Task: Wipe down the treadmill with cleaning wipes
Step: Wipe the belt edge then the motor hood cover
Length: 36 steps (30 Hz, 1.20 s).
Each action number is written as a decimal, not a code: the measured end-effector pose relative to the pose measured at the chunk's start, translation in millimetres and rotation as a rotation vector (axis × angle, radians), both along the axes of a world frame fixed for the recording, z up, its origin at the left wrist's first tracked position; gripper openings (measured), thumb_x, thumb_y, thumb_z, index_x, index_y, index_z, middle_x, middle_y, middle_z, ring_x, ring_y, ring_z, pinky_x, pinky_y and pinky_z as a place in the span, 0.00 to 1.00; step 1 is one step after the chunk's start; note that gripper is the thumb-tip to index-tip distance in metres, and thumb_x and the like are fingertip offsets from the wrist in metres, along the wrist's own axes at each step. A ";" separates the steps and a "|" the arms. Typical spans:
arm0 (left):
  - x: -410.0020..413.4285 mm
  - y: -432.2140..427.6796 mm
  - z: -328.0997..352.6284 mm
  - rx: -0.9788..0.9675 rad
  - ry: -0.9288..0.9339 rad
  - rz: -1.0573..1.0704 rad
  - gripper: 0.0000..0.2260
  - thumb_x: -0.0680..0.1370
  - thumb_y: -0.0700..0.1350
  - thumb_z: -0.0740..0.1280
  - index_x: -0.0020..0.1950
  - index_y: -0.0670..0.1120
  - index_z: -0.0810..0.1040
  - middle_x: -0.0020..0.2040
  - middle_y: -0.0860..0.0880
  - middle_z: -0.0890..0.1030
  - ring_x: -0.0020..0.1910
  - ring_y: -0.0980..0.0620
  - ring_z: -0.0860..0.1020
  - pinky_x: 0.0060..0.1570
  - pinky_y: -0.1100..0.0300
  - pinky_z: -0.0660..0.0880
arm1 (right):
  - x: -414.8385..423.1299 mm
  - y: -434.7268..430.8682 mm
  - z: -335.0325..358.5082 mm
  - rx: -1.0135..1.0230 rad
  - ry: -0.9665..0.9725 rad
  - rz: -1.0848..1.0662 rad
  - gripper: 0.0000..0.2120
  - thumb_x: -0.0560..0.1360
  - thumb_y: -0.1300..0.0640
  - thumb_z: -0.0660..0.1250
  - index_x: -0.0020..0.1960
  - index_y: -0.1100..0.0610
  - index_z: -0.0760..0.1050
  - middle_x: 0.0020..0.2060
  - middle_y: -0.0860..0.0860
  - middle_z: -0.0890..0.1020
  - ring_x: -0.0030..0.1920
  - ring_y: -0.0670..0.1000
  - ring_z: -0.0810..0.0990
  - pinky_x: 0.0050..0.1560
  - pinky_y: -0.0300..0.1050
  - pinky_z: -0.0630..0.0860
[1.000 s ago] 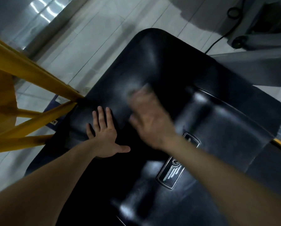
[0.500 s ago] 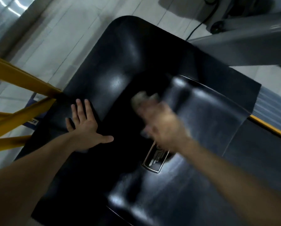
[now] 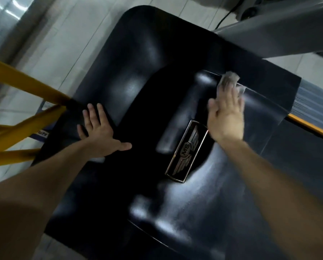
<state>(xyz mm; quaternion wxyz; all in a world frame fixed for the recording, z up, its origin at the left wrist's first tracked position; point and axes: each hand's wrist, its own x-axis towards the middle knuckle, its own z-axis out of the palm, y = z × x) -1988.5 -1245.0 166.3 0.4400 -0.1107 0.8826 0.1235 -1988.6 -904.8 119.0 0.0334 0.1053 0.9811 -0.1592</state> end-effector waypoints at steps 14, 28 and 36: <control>33.1 78.6 0.6 0.035 0.420 -0.733 0.75 0.58 0.62 0.83 0.87 0.45 0.33 0.86 0.38 0.33 0.85 0.39 0.32 0.84 0.36 0.38 | 117.1 -19.4 0.3 -0.039 -0.091 0.407 0.40 0.84 0.44 0.62 0.87 0.56 0.47 0.87 0.53 0.46 0.86 0.57 0.40 0.86 0.58 0.46; 13.5 126.7 0.9 -0.190 -0.083 -0.766 0.86 0.55 0.62 0.88 0.71 0.40 0.12 0.66 0.32 0.10 0.70 0.29 0.14 0.75 0.24 0.31 | 213.5 -29.1 14.1 -0.115 -0.206 0.398 0.39 0.84 0.48 0.62 0.87 0.55 0.47 0.87 0.53 0.44 0.86 0.58 0.41 0.84 0.60 0.54; 11.7 128.8 4.2 -0.202 -0.115 -0.776 0.87 0.56 0.65 0.87 0.68 0.41 0.10 0.64 0.32 0.09 0.69 0.29 0.14 0.75 0.24 0.31 | 86.1 97.9 -26.1 0.003 -0.121 -0.222 0.34 0.87 0.35 0.44 0.87 0.50 0.50 0.87 0.50 0.48 0.86 0.54 0.43 0.85 0.60 0.47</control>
